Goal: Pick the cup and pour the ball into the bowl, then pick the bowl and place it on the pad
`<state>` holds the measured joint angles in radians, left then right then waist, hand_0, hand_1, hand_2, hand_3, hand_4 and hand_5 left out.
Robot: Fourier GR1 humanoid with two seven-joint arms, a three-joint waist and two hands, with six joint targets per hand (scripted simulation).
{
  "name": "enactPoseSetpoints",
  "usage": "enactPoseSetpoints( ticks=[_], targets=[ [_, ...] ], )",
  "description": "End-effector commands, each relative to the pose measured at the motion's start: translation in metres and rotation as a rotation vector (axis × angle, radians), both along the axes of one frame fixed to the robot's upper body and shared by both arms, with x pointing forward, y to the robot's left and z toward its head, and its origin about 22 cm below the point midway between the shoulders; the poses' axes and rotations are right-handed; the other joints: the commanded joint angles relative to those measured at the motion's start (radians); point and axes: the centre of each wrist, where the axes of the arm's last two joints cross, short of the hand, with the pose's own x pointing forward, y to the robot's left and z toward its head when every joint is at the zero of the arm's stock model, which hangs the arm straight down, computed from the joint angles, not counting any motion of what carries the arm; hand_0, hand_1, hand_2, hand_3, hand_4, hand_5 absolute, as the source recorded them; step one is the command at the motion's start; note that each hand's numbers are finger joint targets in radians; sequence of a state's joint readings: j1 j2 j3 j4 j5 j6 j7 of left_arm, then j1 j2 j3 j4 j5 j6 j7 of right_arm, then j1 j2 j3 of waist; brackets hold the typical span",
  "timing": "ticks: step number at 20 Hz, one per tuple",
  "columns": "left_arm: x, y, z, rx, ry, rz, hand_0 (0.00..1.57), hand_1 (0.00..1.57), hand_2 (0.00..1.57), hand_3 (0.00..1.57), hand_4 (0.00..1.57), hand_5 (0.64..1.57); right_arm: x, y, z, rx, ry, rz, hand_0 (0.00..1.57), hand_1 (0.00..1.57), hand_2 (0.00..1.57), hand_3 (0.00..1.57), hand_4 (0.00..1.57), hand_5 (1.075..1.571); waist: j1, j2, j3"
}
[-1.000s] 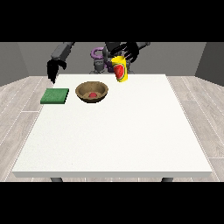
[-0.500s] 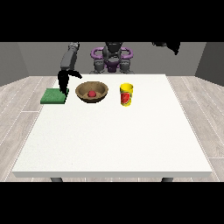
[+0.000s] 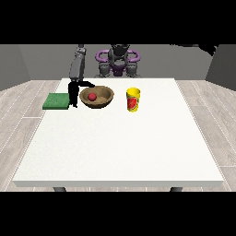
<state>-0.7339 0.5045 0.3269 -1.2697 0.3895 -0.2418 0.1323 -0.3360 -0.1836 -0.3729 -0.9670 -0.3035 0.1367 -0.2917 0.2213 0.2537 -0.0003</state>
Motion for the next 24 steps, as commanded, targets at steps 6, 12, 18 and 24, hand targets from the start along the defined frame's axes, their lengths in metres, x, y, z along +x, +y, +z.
enactPoseSetpoints(
  ticks=[6, 12, 18, 24],
  targets=[
    [-0.023, 0.054, 0.02, -0.007, 0.024, 0.037, 0.0, 0.0, 0.0, 0.0, 0.27, 1.507, 0.014, 0.021, -0.027, 0.005, 0.083, 0.034, 0.0, 0.0, 0.0, 0.0, 0.0, 1.57, -0.028, -0.024, 0.0011],
    [-0.028, 0.063, 0.019, -0.026, 0.004, 0.057, 0.0, 0.0, 0.0, 0.0, 0.24, 1.504, 0.009, 0.06, -0.051, 0.092, 0.078, 0.042, 0.0, 0.0, 0.0, 0.0, 0.16, 1.556, -0.035, -0.011, 0.0012],
    [-0.033, 0.069, 0.049, -0.012, -0.099, 0.033, 0.0, 0.0, 0.0, 0.0, 0.36, 1.536, -0.004, 0.047, -0.062, -0.026, 0.204, -0.074, 1.57, 1.57, 1.57, 1.57, 1.08, 1.445, -0.002, 0.089, 0.0005],
    [-0.034, 0.074, 0.046, -0.03, -0.079, 0.028, 0.0, 0.0, 0.0, 0.0, 0.64, 1.57, 0.011, 0.008, -0.031, -0.075, 0.214, -0.136, 1.57, 1.57, 1.57, 1.57, 1.07, 1.491, 0.017, 0.078, -0.0002]
  ],
)
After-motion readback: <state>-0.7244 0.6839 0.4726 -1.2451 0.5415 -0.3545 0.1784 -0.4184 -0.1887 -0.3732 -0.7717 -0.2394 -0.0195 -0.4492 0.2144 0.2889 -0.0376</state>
